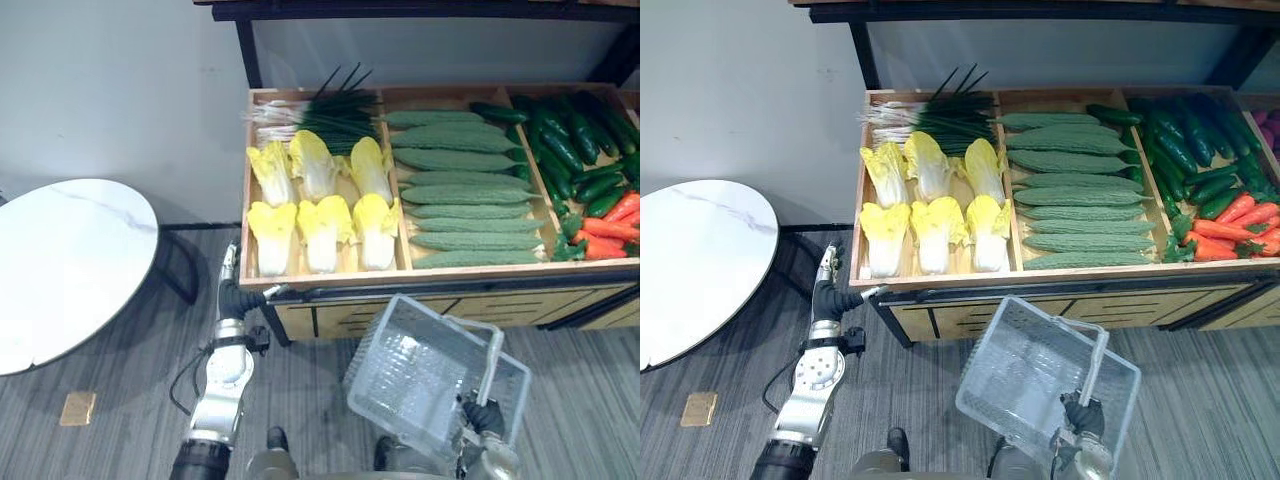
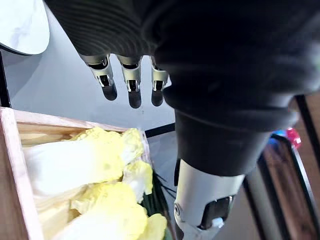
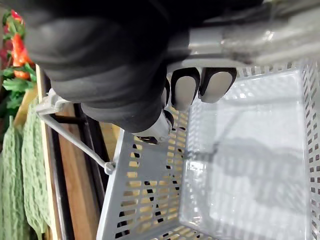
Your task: Pick vegetable in the basket
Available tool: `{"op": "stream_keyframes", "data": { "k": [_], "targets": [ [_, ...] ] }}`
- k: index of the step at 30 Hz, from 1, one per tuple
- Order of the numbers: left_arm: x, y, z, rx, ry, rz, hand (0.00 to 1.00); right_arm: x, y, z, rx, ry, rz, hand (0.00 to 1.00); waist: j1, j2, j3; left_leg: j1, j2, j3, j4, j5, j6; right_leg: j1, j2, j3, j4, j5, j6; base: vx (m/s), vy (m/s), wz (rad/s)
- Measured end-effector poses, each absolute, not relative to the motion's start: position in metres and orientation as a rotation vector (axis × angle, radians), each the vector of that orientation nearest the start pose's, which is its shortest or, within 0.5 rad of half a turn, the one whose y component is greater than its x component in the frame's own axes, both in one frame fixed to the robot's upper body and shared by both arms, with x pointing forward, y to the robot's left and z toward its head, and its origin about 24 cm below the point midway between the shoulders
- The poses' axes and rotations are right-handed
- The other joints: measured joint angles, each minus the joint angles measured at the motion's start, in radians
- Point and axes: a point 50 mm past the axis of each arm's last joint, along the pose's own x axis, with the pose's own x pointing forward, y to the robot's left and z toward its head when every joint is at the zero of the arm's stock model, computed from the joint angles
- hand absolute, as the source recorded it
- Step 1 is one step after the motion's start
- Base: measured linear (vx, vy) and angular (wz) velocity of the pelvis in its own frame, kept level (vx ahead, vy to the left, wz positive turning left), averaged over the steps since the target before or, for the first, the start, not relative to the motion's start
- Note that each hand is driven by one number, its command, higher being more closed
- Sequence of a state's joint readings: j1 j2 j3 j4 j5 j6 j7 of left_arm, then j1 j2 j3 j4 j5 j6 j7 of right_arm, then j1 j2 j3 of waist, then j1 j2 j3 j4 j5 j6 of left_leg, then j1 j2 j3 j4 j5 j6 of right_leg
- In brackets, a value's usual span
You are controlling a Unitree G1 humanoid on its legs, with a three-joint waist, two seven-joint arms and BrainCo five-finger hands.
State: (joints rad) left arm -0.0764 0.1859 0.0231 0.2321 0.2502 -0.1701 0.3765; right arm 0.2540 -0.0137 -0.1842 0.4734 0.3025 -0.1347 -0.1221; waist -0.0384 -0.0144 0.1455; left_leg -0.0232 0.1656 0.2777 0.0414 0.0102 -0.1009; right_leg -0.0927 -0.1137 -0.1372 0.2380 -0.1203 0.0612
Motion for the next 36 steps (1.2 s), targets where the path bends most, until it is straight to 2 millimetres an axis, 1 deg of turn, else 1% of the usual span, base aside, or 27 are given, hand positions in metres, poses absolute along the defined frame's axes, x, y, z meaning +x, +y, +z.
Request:
{"op": "stream_keyframes", "data": {
  "k": [3, 4, 5, 8, 10, 11, 13, 14, 16, 17, 19, 21, 22, 25, 26, 28, 32, 36],
  "targets": [
    [0.274, 0.215, 0.037, 0.46, -0.069, 0.378, 0.0, 0.137, -0.22, -0.096, 0.24, 0.551, -0.49, 1.0, -0.013, -0.001, 0.0, 0.001, 0.001, 0.019, -0.028, 0.015, 0.001, -0.016, 0.008, 0.02, -0.019, 0.017, -0.002, 0.0, 0.008, -0.25],
    [0.28, 0.218, 0.04, 0.471, -0.071, 0.388, 0.0, 0.137, -0.223, -0.095, 0.23, 0.543, -0.488, 1.0, -0.018, -0.001, 0.001, -0.004, 0.001, 0.028, -0.035, 0.015, 0.001, -0.033, 0.011, 0.033, -0.018, 0.02, 0.0, -0.03, 0.009, -0.25],
    [0.288, 0.22, 0.045, 0.484, -0.08, 0.39, 0.0, 0.138, -0.226, -0.093, 0.218, 0.538, -0.487, 1.0, -0.037, -0.002, 0.001, -0.019, 0.0, 0.033, -0.041, 0.021, 0.001, -0.056, 0.011, 0.04, -0.017, 0.025, 0.003, -0.04, 0.009, -0.25],
    [0.303, 0.227, 0.054, 0.517, -0.088, 0.401, 0.0, 0.143, -0.227, -0.091, 0.215, 0.524, -0.483, 1.0, -0.057, -0.009, 0.007, -0.049, 0.0, 0.057, -0.045, 0.029, 0.003, -0.106, 0.017, 0.071, -0.014, 0.038, 0.007, -0.04, 0.004, -0.32],
    [0.319, 0.23, 0.067, 0.539, -0.111, 0.411, 0.0, 0.148, -0.227, -0.089, 0.218, 0.507, -0.479, 1.0, -0.065, -0.018, 0.028, -0.067, 0.002, 0.083, -0.048, 0.033, 0.004, -0.143, 0.025, 0.101, -0.016, 0.055, 0.007, -0.05, 0.0, -0.38],
    [0.328, 0.228, 0.078, 0.547, -0.137, 0.404, 0.0, 0.151, -0.228, -0.086, 0.218, 0.492, -0.478, 1.0, -0.075, -0.023, 0.042, -0.08, 0.002, 0.087, -0.048, 0.036, 0.005, -0.16, 0.027, 0.109, -0.016, 0.062, 0.009, -0.03, -0.002, -0.21],
    [0.339, 0.224, 0.09, 0.565, -0.167, 0.386, 0.0, 0.156, -0.227, -0.081, 0.22, 0.466, -0.471, 1.0, -0.094, -0.031, 0.067, -0.095, 0.002, 0.089, -0.048, 0.039, 0.006, -0.178, 0.027, 0.114, -0.015, 0.069, 0.008, -0.02, -0.002, -0.11],
    [0.346, 0.22, 0.094, 0.573, -0.174, 0.374, 0.0, 0.159, -0.228, -0.08, 0.22, 0.457, -0.471, 1.0, -0.112, -0.036, 0.078, -0.103, 0.002, 0.094, -0.048, 0.039, 0.006, -0.189, 0.029, 0.12, -0.015, 0.072, 0.008, -0.01, 0.001, -0.12],
    [0.354, 0.212, 0.1, 0.584, -0.184, 0.348, 0.0, 0.163, -0.229, -0.077, 0.221, 0.442, -0.47, 1.0, -0.115, -0.038, 0.098, -0.106, 0.002, 0.1, -0.048, 0.039, 0.006, -0.195, 0.03, 0.127, -0.016, 0.076, 0.007, 0.02, 0.005, -0.17],
    [0.36, 0.205, 0.106, 0.595, -0.197, 0.325, 0.0, 0.168, -0.228, -0.075, 0.225, 0.428, -0.468, 1.0, -0.116, -0.041, 0.113, -0.109, 0.002, 0.112, -0.048, 0.039, 0.006, -0.209, 0.033, 0.143, -0.016, 0.081, 0.004, 0.03, 0.006, -0.25],
    [0.366, 0.199, 0.113, 0.596, -0.214, 0.314, 0.0, 0.172, -0.228, -0.071, 0.23, 0.409, -0.463, 1.0, -0.122, -0.041, 0.131, -0.114, 0.002, 0.114, -0.048, 0.039, 0.006, -0.218, 0.035, 0.152, -0.016, 0.085, 0.003, 0.04, -0.001, -0.19],
    [0.37, 0.197, 0.116, 0.603, -0.217, 0.31, 0.0, 0.176, -0.227, -0.068, 0.232, 0.39, -0.453, 1.0, -0.129, -0.041, 0.144, -0.114, 0.003, 0.116, -0.048, 0.039, 0.006, -0.223, 0.037, 0.163, -0.016, 0.086, 0.002, 0.05, -0.003, -0.13],
    [0.371, 0.198, 0.117, 0.604, -0.212, 0.316, 0.0, 0.178, -0.225, -0.066, 0.235, 0.38, -0.443, 1.0, -0.138, -0.041, 0.149, -0.114, 0.003, 0.121, -0.048, 0.039, 0.006, -0.226, 0.038, 0.169, -0.016, 0.088, 0.0, 0.05, 0.002, -0.12],
    [0.378, 0.202, 0.121, 0.617, -0.196, 0.333, 0.0, 0.181, -0.221, -0.063, 0.248, 0.356, -0.432, 1.0, -0.136, -0.04, 0.163, -0.112, 0.003, 0.126, -0.048, 0.038, 0.006, -0.227, 0.04, 0.18, -0.019, 0.094, -0.001, 0.02, 0.005, -0.07],
    [0.38, 0.207, 0.122, 0.628, -0.18, 0.346, 1.0, 0.184, -0.22, -0.061, 0.248, 0.344, -0.423, 1.0, -0.136, -0.04, 0.168, -0.113, 0.003, 0.13, -0.048, 0.038, 0.005, -0.228, 0.042, 0.192, -0.023, 0.1, -0.005, -0.01, 0.006, -0.07],
    [0.381, 0.215, 0.123, 0.642, -0.154, 0.376, 1.0, 0.188, -0.217, -0.056, 0.249, 0.317, -0.403, 1.0, -0.136, -0.041, 0.176, -0.114, 0.003, 0.137, -0.048, 0.038, 0.005, -0.228, 0.042, 0.202, -0.038, 0.111, 0.002, -0.02, 0.005, -0.12],
    [0.385, 0.227, 0.137, 0.67, -0.159, 0.427, 1.0, 0.191, -0.215, -0.053, 0.259, 0.292, -0.388, 1.0, -0.137, -0.042, 0.204, -0.118, 0.001, 0.143, -0.049, 0.038, 0.006, -0.228, 0.043, 0.217, -0.062, 0.129, 0.017, -0.03, -0.002, -0.08],
    [0.385, 0.23, 0.14, 0.644, -0.163, 0.446, 1.0, 0.19, -0.215, -0.053, 0.269, 0.293, -0.392, 1.0, -0.137, -0.041, 0.205, -0.116, 0.0, 0.144, -0.058, 0.039, 0.006, -0.228, 0.044, 0.217, -0.067, 0.132, 0.019, 0.04, 0.001, -0.02]
  ]
}}
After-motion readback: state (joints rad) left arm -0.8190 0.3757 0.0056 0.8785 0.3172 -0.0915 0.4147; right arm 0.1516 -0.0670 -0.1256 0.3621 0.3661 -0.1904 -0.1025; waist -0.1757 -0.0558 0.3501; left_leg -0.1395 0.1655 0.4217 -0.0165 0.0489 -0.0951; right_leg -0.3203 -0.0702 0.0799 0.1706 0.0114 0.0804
